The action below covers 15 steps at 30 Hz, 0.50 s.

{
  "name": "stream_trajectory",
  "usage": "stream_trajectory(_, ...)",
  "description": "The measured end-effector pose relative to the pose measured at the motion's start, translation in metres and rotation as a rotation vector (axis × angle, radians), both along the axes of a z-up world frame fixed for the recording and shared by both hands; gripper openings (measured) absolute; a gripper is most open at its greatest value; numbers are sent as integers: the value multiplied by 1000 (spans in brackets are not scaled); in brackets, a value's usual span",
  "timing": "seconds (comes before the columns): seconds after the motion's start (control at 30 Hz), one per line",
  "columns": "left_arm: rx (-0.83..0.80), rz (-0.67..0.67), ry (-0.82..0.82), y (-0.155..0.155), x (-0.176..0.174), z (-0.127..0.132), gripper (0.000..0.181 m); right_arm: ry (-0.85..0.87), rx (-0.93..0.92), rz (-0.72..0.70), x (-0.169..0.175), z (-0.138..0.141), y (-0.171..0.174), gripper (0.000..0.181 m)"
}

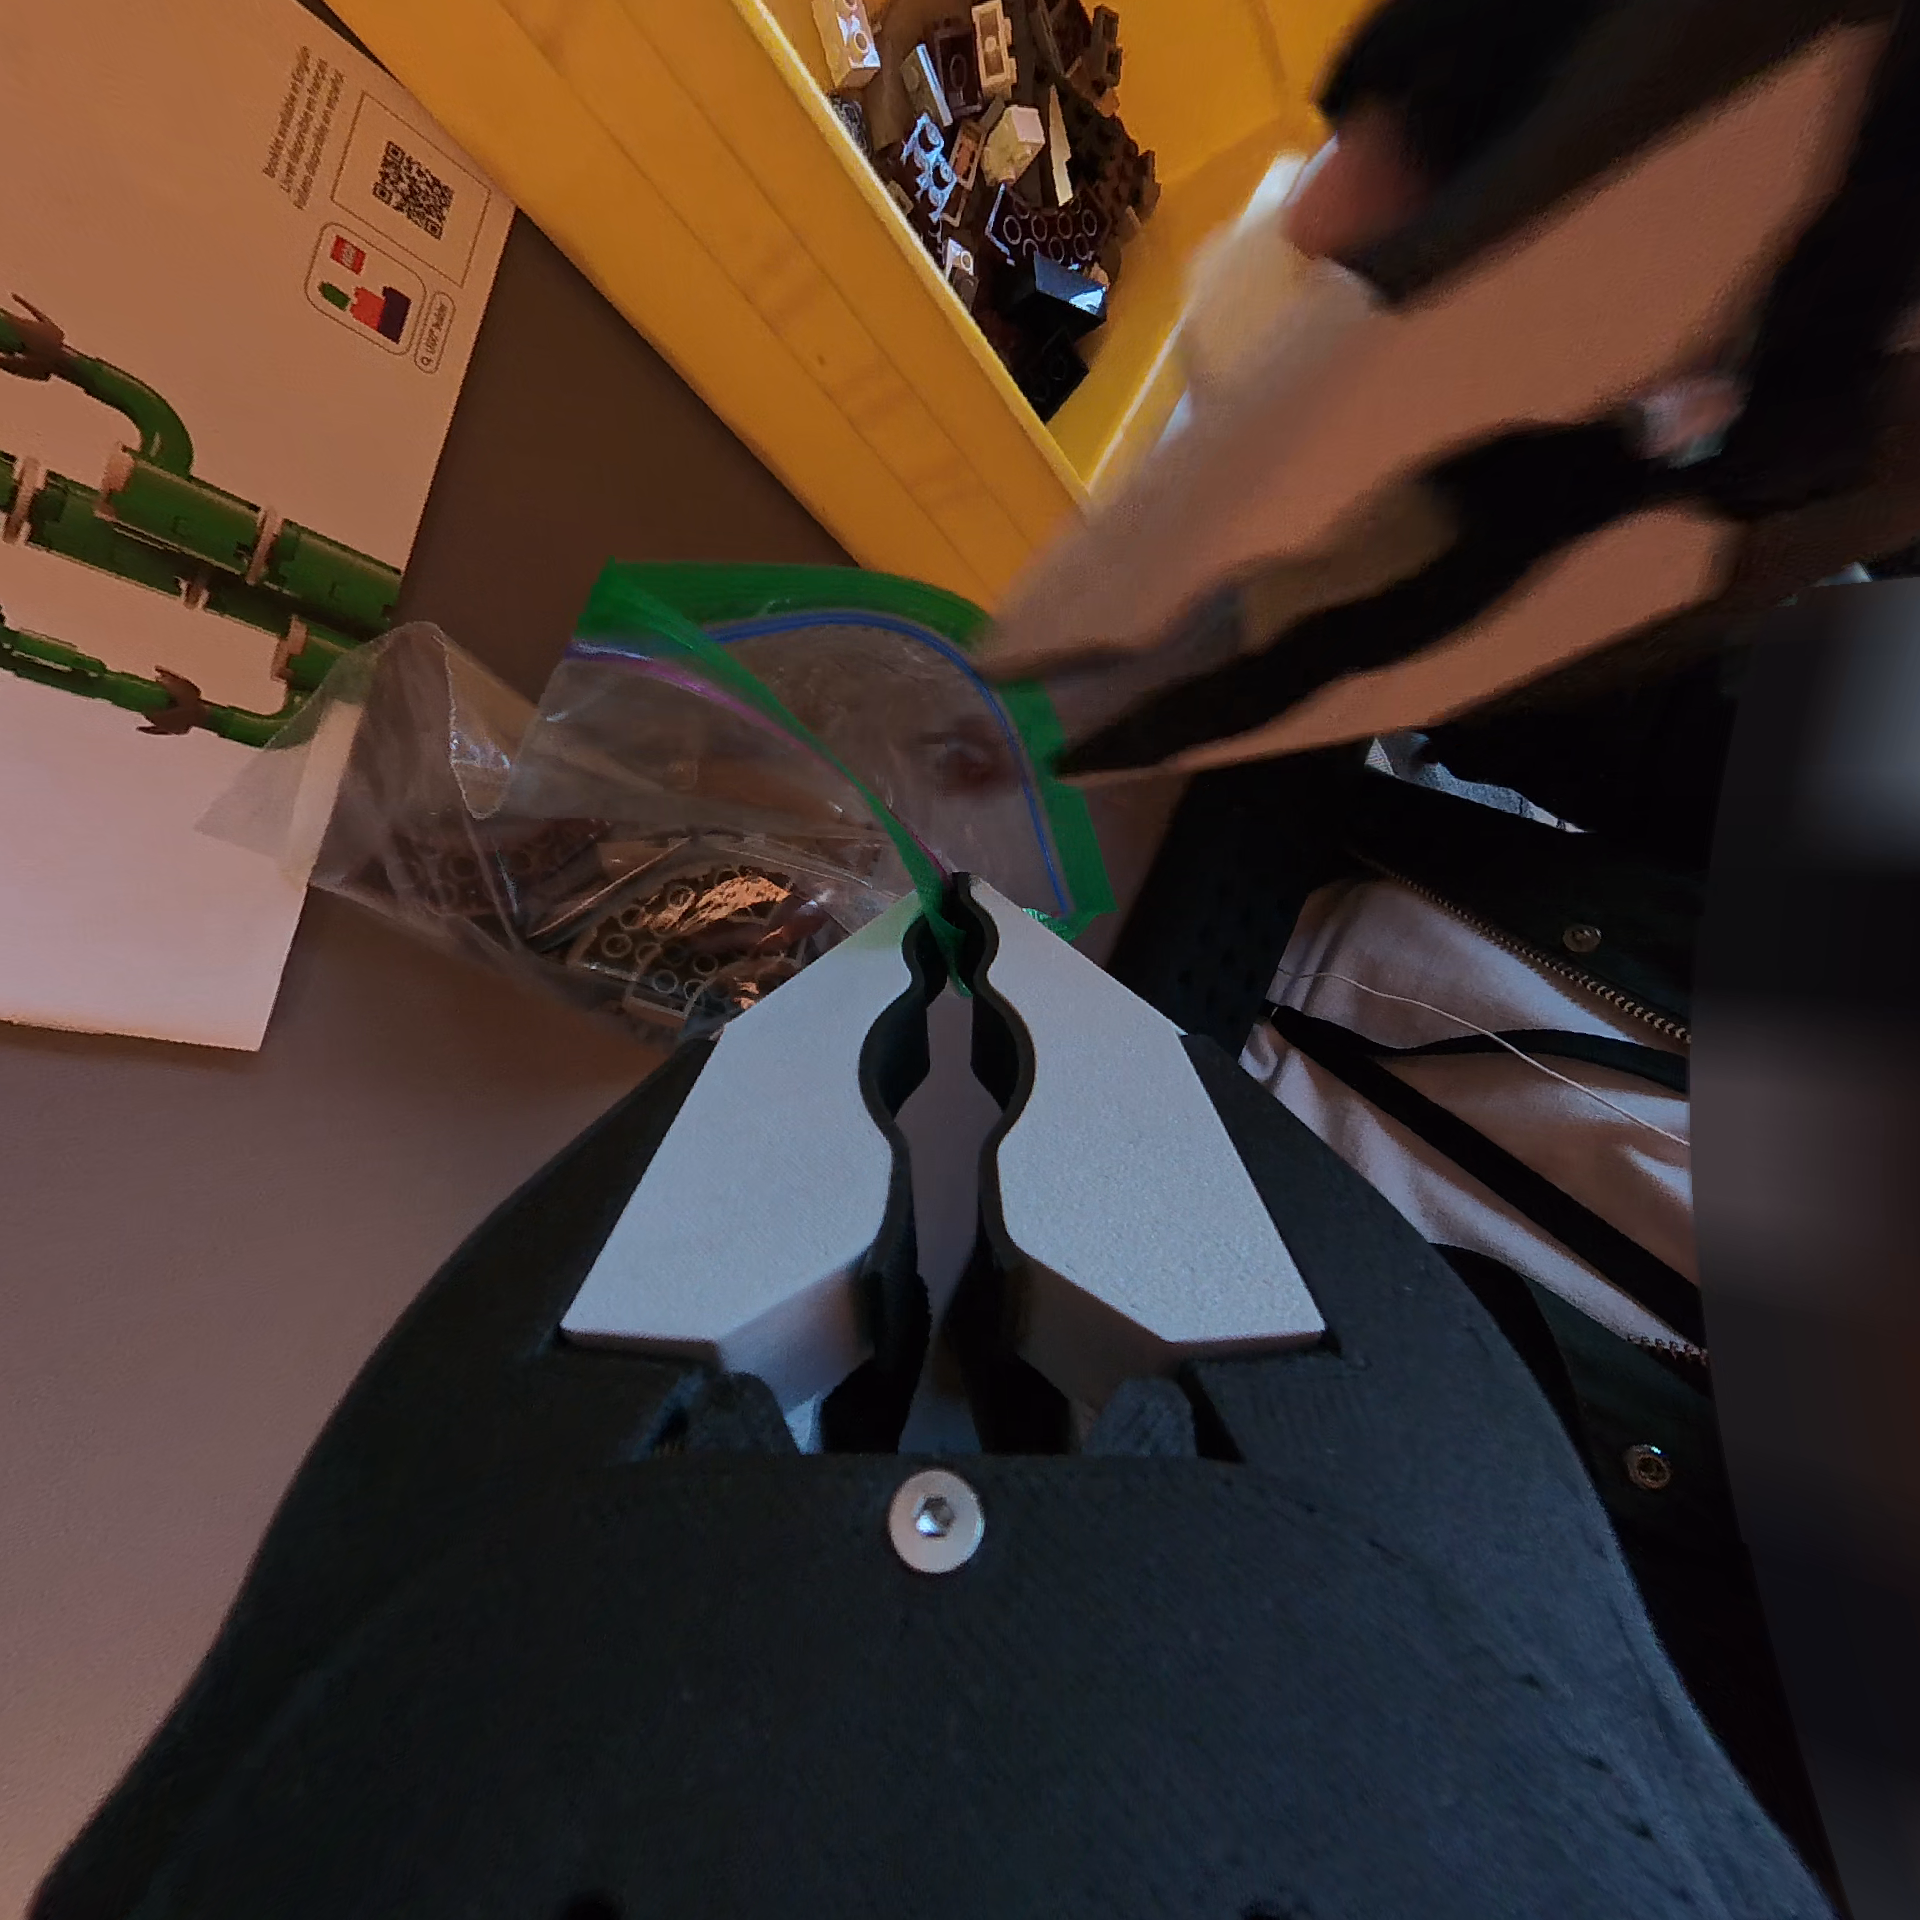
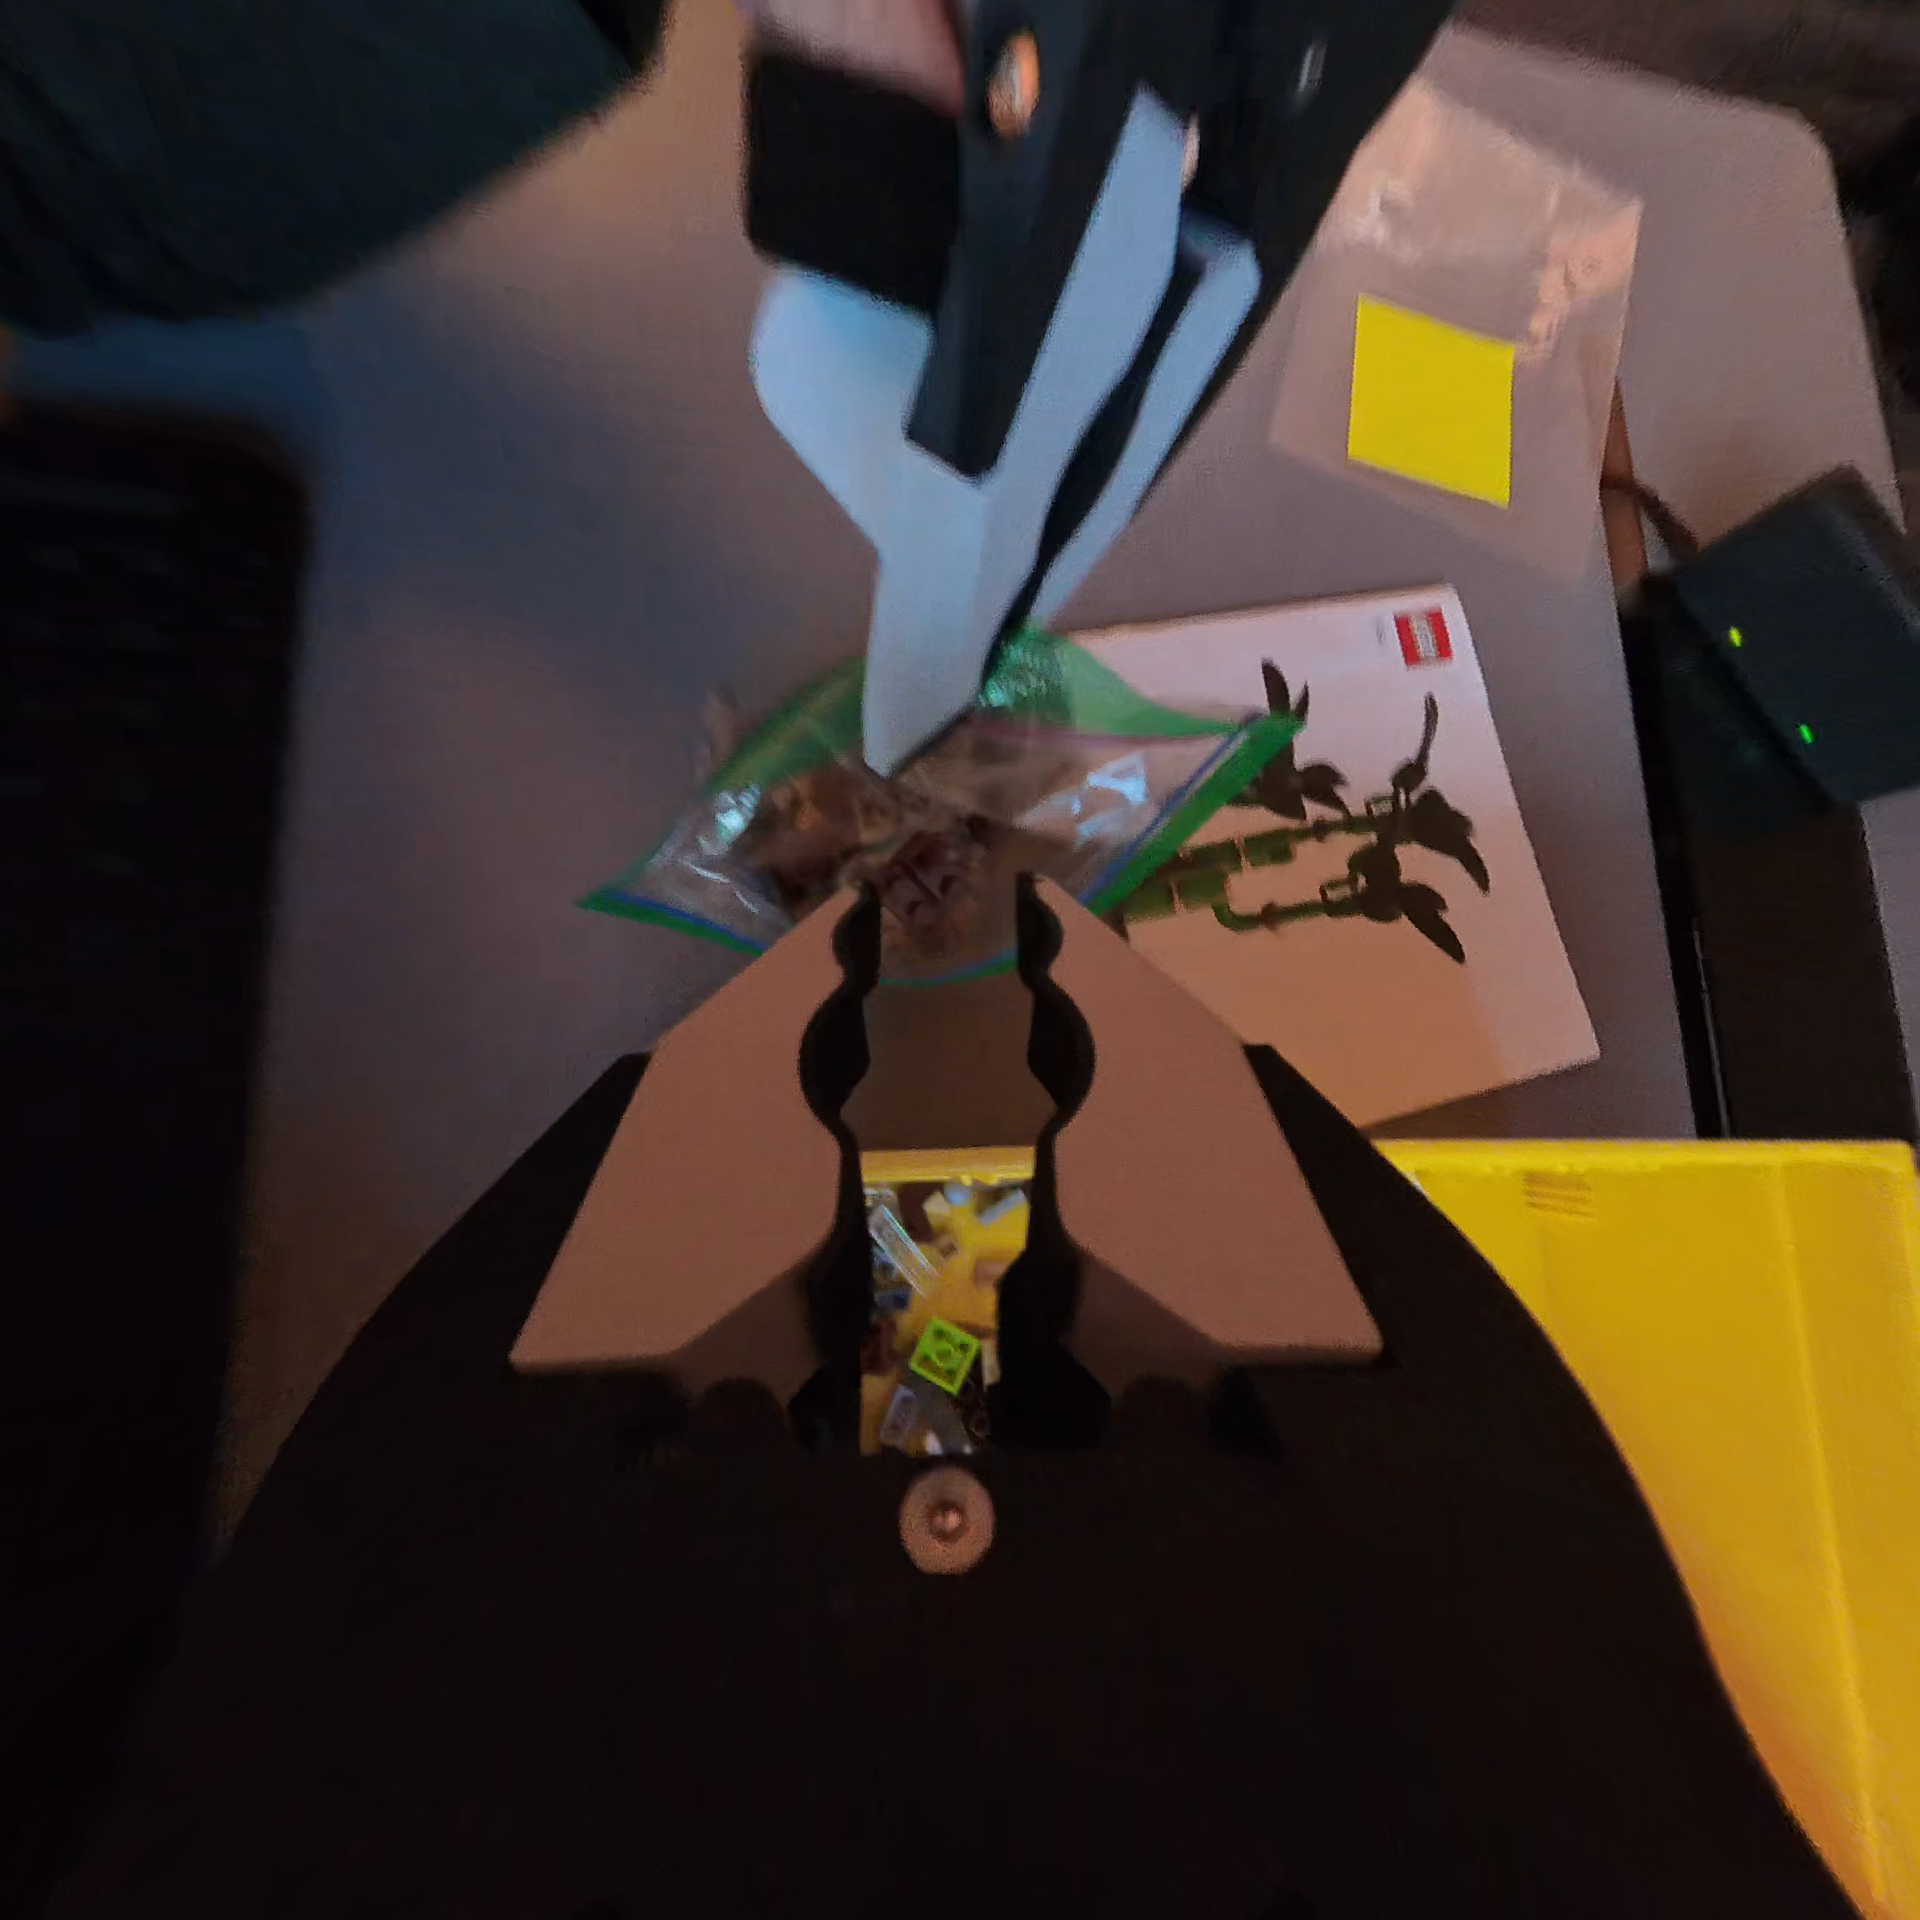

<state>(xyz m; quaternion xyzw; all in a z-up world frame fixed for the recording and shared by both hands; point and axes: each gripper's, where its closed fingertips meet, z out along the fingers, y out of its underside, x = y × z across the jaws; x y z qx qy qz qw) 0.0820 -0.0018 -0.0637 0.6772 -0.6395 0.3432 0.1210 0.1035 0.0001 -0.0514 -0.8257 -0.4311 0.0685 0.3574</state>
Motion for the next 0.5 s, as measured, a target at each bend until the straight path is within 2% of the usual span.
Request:
stream_trajectory(0.07, 1, -1, -3, 0, -1, 1, 0, 5, -2, -9, 4, 0, 1, 29)
stream_trajectory(0.13, 1, 0, -7, 0, -1, 2, 0, 88, 49, -24, 9, 20, 2, 29)
stream_trajectory(0.2, 1, 1, -8, 1, 0, 2, 0, 115, 96, -75, 32, 35, 2, 29)
stream_trajectory(0.23, 4, 0, -9, 1, 0, 2, 0, 98, 92, -118, 48, 34, 2, 29)
stream_trajectory(0.3, 34, -3, -21, 2, 2, 2, 0, 48, -22, -185, 78, 12, -8, 29)
stream_trajectory(0.37, 84, -11, -38, 3, 6, 1, 0, -32, -179, -233, 101, -24, -20, 29)
stream_trajectory(0.5, 261, -13, -87, 10, 18, -1, 0, -129, -325, -257, 113, -77, -18, 33)
